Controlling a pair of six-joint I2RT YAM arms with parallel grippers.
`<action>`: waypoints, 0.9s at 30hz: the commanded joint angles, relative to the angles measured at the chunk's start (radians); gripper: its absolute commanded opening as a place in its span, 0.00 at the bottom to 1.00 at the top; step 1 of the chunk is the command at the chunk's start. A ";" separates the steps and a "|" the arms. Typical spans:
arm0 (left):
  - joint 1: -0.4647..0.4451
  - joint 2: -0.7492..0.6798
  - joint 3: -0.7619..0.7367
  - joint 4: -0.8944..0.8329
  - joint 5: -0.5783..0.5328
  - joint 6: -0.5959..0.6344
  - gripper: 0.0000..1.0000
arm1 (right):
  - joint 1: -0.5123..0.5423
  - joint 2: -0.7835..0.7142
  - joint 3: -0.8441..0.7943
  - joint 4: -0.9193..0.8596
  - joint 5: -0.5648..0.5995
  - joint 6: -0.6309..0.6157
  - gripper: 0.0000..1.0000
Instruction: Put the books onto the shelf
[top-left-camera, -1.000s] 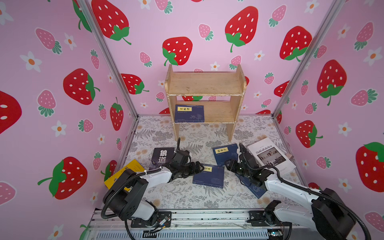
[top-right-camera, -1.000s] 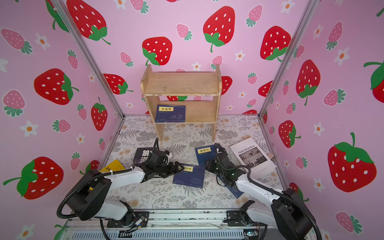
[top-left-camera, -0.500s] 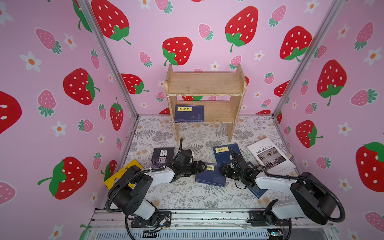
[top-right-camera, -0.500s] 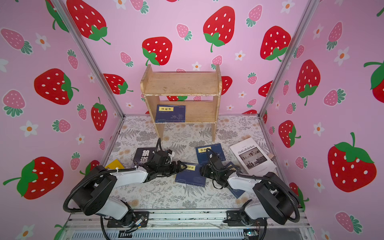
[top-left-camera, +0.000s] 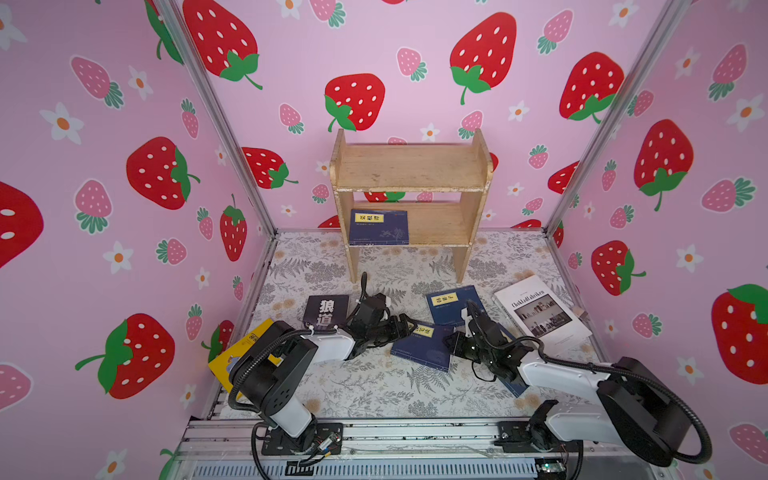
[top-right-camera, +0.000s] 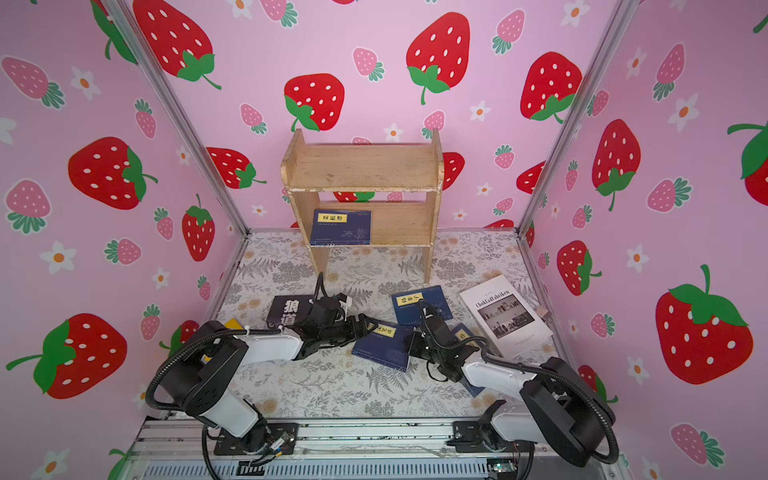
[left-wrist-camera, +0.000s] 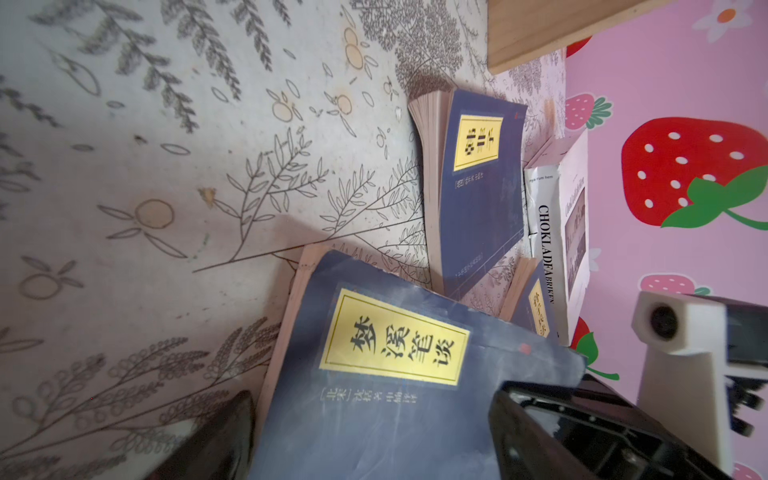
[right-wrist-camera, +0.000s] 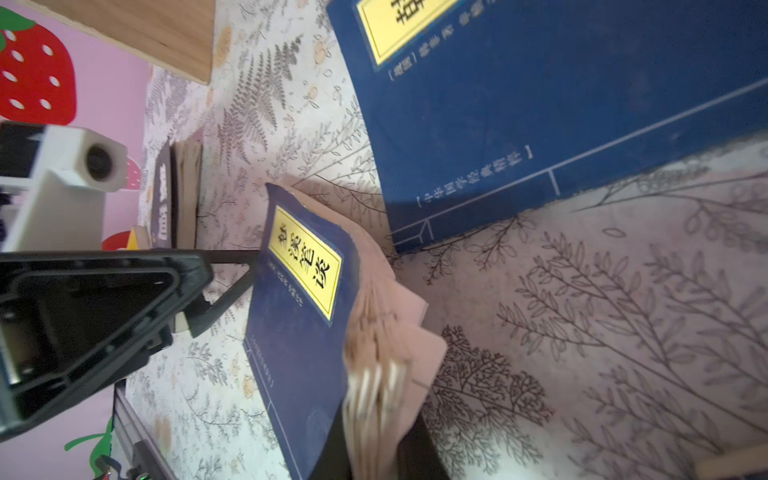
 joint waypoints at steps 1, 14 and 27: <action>0.014 -0.017 0.012 -0.106 0.018 -0.006 0.90 | 0.004 -0.062 0.009 0.006 0.056 0.053 0.05; 0.088 -0.465 -0.070 -0.319 0.093 -0.019 0.99 | -0.054 -0.224 0.146 0.006 0.066 0.050 0.00; 0.101 -0.393 -0.073 0.193 0.158 -0.279 0.99 | -0.068 -0.184 0.185 0.244 -0.124 0.151 0.00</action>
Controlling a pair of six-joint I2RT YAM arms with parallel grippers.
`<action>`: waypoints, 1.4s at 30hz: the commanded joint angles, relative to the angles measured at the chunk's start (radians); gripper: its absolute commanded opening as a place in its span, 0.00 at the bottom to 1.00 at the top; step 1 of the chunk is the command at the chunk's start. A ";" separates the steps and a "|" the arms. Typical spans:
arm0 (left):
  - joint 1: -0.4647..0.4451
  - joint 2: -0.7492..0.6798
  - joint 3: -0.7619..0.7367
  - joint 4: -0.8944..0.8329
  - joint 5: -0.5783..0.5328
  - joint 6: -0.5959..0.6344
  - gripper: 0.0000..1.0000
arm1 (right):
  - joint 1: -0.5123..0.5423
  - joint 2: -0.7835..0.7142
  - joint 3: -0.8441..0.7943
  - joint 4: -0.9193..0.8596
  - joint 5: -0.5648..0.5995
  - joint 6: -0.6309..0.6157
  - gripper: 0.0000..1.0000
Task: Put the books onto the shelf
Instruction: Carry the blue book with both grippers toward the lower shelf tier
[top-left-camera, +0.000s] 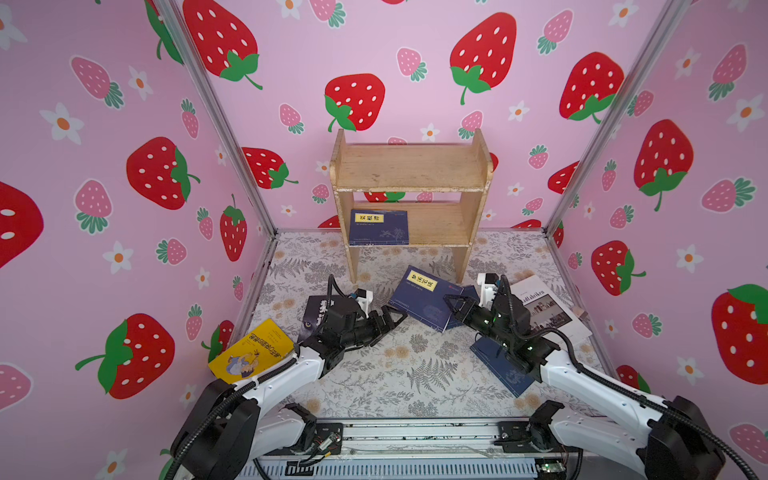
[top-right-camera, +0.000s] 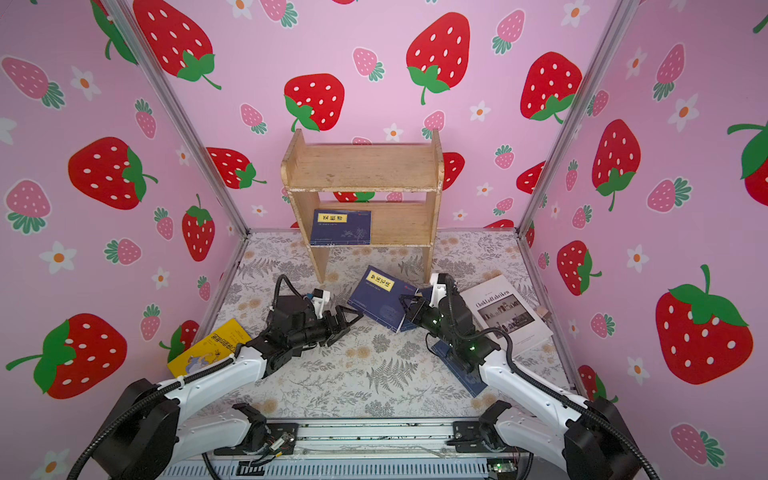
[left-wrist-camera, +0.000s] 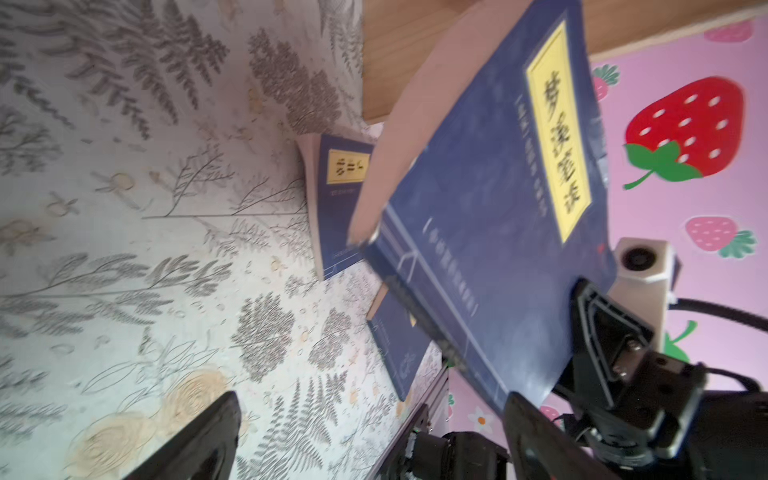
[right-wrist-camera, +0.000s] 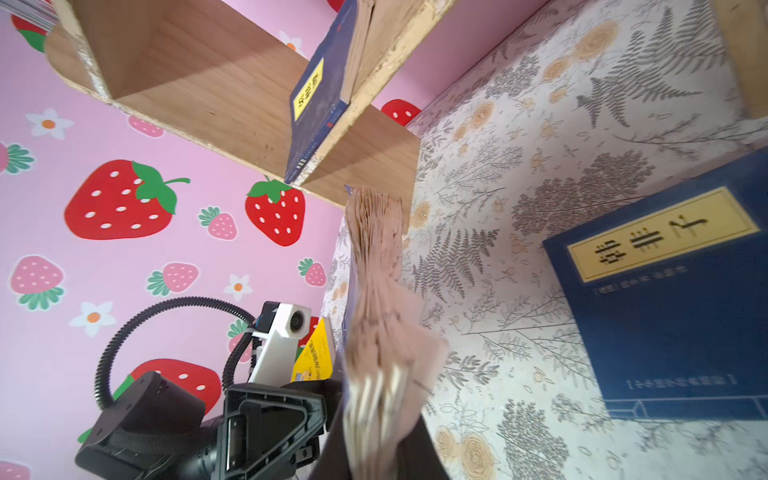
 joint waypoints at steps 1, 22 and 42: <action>0.005 0.028 0.059 0.203 0.012 -0.083 0.99 | -0.003 0.020 0.029 0.148 -0.072 0.063 0.00; 0.005 -0.082 0.074 0.313 -0.242 -0.110 0.31 | -0.006 0.151 0.092 0.319 -0.197 0.126 0.00; 0.141 0.136 0.595 0.039 -0.349 -0.042 0.00 | -0.007 0.355 0.494 0.088 0.026 -0.223 0.67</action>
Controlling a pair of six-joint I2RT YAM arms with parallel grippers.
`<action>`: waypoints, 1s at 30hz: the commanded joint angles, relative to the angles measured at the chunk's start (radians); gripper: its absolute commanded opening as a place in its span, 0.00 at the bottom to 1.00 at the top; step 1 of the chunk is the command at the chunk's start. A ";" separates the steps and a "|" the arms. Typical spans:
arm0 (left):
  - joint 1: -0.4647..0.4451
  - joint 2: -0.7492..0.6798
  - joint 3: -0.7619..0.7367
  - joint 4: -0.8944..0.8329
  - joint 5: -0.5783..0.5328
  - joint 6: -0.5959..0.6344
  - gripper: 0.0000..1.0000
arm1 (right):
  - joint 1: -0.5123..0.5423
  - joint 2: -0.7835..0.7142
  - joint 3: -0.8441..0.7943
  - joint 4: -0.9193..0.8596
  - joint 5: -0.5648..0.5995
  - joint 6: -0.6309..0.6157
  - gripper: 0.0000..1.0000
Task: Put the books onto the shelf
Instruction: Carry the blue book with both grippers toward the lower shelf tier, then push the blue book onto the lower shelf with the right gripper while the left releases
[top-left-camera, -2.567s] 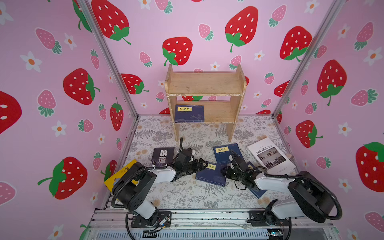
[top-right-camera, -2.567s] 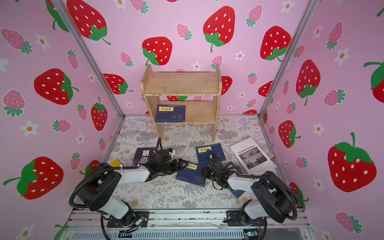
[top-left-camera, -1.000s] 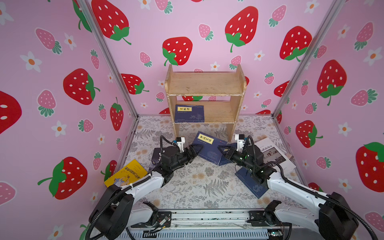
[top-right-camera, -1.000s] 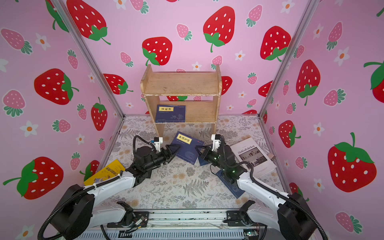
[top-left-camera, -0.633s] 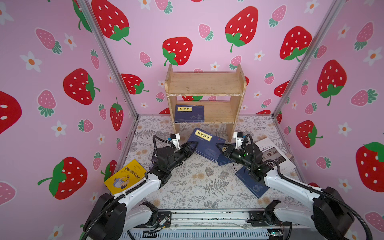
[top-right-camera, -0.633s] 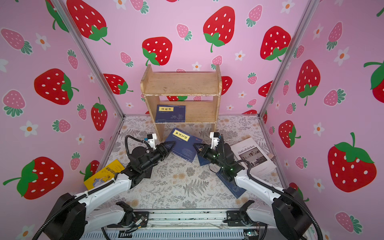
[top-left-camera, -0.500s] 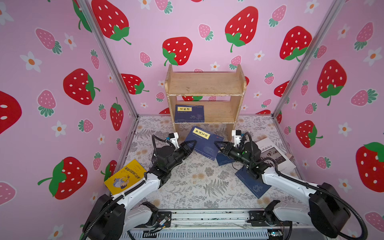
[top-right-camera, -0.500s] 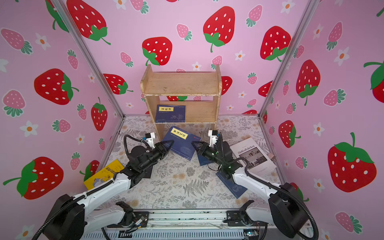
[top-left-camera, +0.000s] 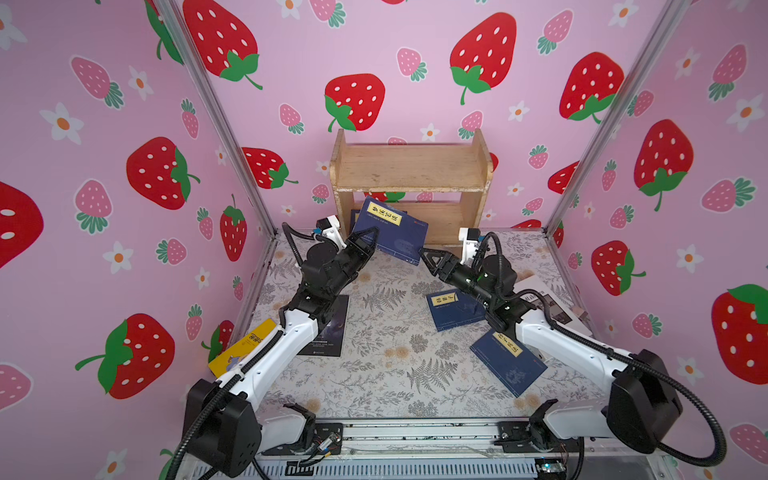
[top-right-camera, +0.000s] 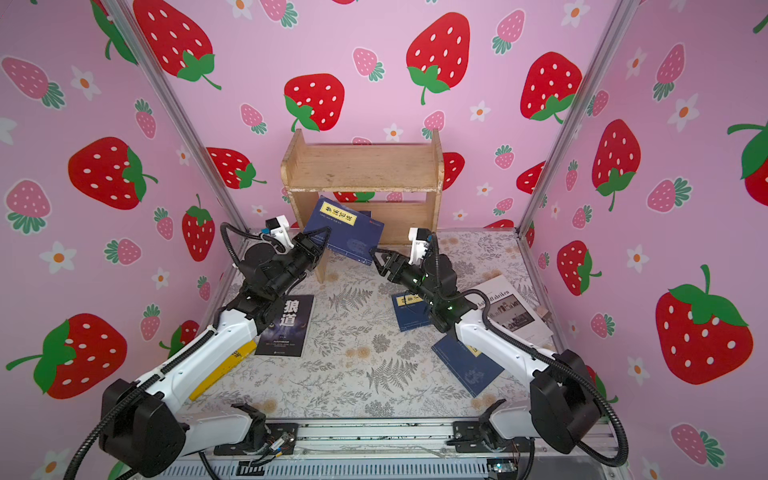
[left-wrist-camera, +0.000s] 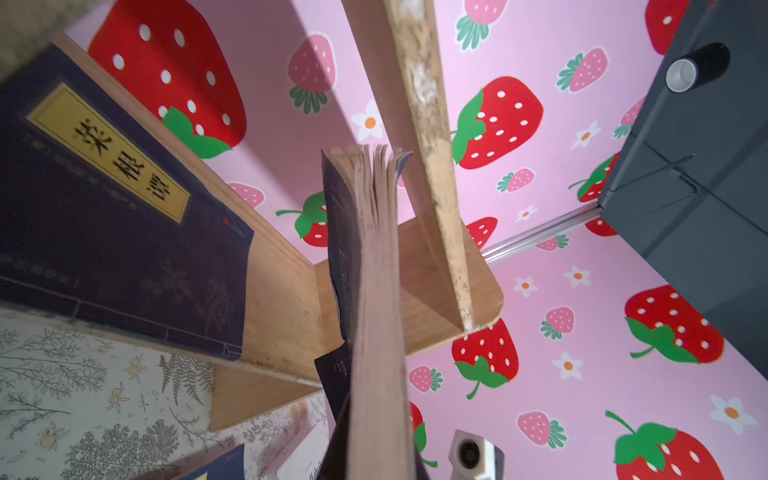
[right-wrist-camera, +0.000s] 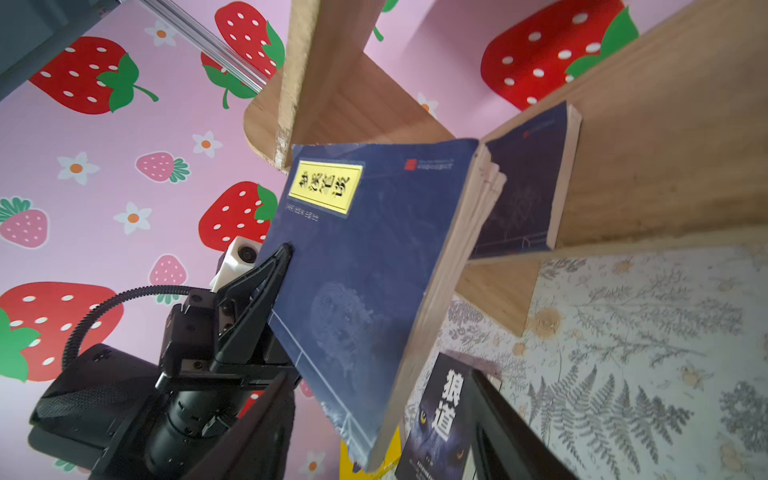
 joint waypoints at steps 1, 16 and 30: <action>0.011 0.064 0.084 0.003 -0.021 -0.008 0.00 | 0.003 0.051 0.085 -0.053 0.090 -0.131 0.67; 0.029 0.204 0.144 0.083 -0.211 0.048 0.00 | 0.009 0.321 0.272 -0.009 0.243 -0.189 0.66; 0.040 0.336 0.156 0.252 -0.285 0.036 0.00 | 0.008 0.462 0.383 0.033 0.255 -0.240 0.63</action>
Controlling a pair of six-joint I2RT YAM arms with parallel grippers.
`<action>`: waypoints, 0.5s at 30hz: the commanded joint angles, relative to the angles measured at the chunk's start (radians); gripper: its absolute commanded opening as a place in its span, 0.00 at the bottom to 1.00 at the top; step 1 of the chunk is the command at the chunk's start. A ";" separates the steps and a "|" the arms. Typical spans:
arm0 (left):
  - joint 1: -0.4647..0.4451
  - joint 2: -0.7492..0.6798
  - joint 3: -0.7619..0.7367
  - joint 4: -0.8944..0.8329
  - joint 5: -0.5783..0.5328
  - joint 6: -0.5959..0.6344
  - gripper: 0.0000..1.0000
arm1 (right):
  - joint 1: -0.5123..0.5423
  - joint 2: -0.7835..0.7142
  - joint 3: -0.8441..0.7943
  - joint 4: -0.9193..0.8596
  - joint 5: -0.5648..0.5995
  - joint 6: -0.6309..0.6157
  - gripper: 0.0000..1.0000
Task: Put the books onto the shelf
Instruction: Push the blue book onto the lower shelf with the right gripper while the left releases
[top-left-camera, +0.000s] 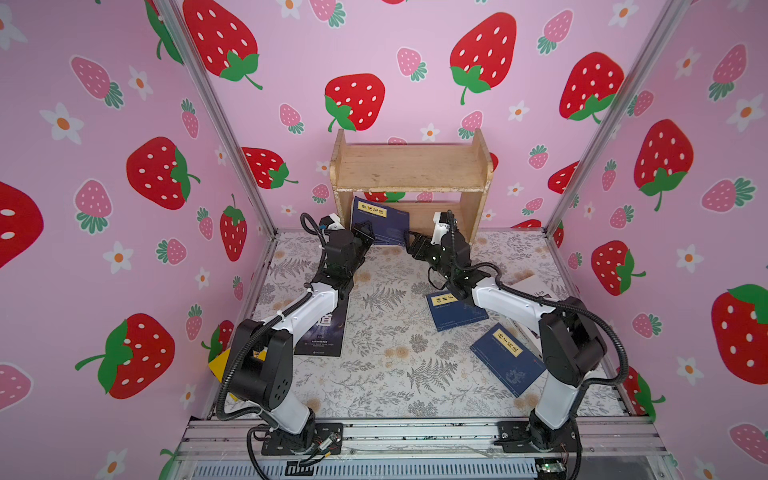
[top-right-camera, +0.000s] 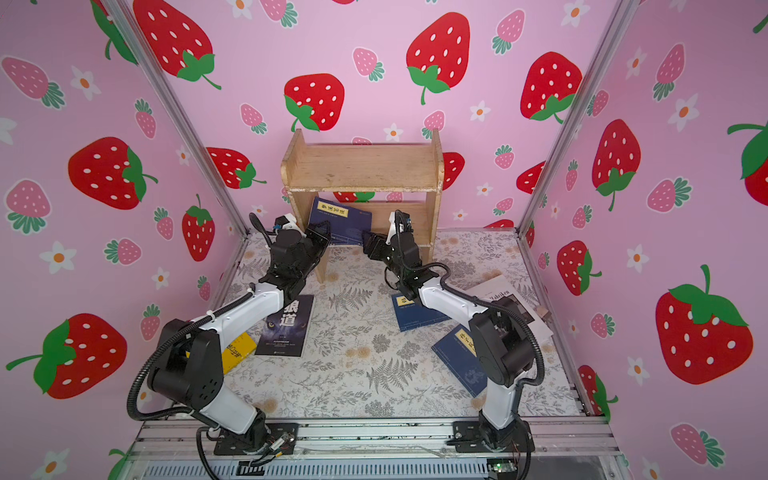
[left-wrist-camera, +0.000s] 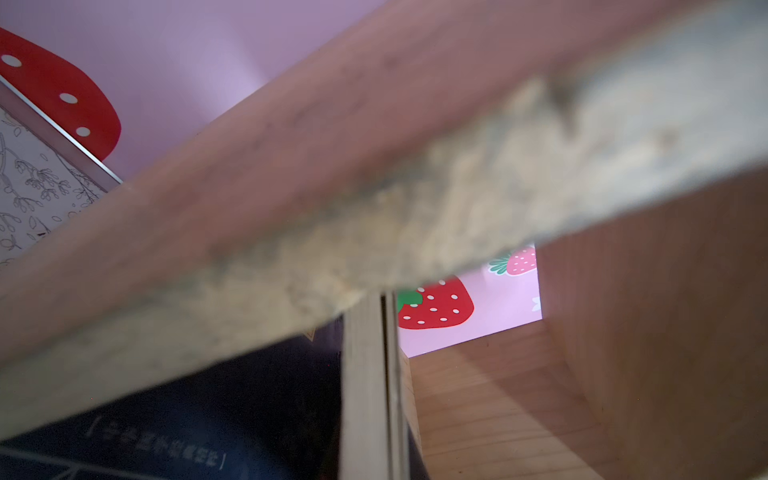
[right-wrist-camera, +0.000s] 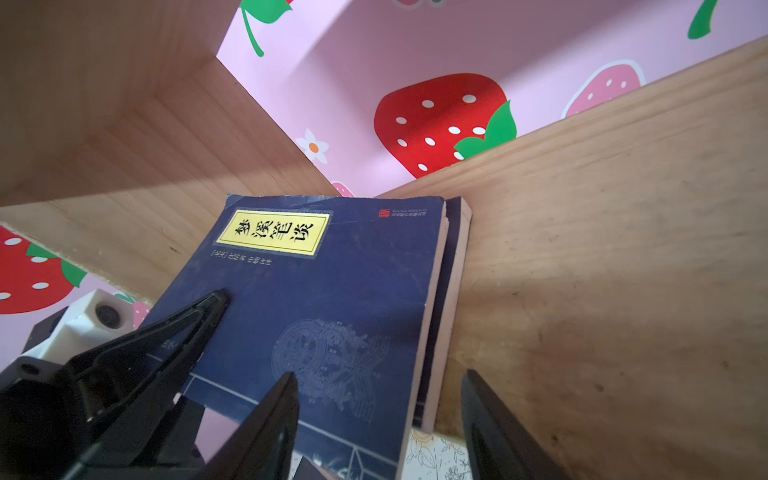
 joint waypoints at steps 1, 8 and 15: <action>0.006 0.023 0.057 0.125 -0.046 0.007 0.00 | 0.006 0.029 0.050 0.044 0.014 -0.025 0.63; 0.005 0.071 0.081 0.137 -0.038 -0.001 0.00 | 0.007 0.075 0.090 0.036 0.025 -0.033 0.61; 0.006 0.065 0.075 0.108 -0.039 0.003 0.00 | 0.005 0.112 0.113 0.030 0.014 -0.018 0.57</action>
